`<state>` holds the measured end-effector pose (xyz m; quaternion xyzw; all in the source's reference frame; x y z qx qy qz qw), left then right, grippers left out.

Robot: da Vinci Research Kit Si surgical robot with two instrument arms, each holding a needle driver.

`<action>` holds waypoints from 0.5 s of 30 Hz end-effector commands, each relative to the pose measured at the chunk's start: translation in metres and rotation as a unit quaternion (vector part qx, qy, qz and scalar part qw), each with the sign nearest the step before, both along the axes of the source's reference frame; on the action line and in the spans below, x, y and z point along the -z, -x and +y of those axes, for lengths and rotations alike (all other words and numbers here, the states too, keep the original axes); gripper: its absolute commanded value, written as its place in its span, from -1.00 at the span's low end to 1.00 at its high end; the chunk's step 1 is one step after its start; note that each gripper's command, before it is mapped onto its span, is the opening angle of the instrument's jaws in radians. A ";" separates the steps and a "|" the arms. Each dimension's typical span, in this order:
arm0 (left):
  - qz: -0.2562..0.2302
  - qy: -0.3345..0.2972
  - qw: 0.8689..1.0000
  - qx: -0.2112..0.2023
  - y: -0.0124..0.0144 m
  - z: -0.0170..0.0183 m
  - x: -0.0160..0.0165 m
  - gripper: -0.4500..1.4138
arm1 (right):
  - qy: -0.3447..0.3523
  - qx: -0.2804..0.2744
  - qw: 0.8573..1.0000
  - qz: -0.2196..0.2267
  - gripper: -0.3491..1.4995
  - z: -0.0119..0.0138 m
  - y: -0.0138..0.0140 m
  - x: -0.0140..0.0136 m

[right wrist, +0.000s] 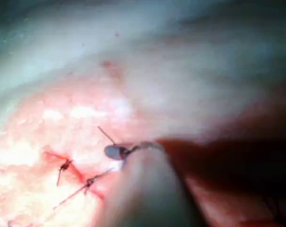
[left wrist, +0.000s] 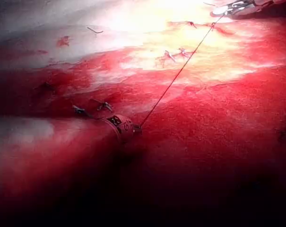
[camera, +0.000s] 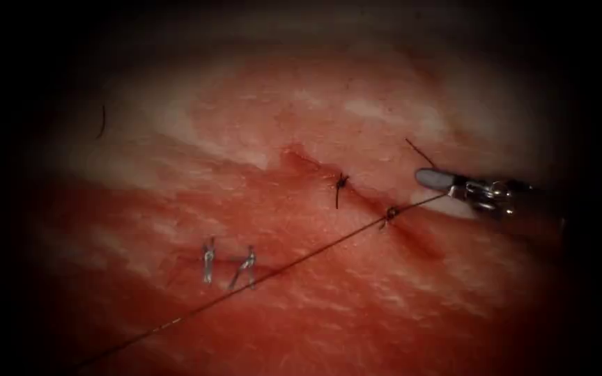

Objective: Wound Closure

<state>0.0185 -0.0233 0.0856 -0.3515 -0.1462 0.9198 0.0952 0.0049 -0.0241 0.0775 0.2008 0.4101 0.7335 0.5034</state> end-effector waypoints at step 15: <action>-0.010 -0.023 1.000 0.012 -0.0002 -0.0029 -0.0023 -1.00 | 0.007 0.019 1.000 -0.012 -1.00 0.0003 -0.0004 -0.0031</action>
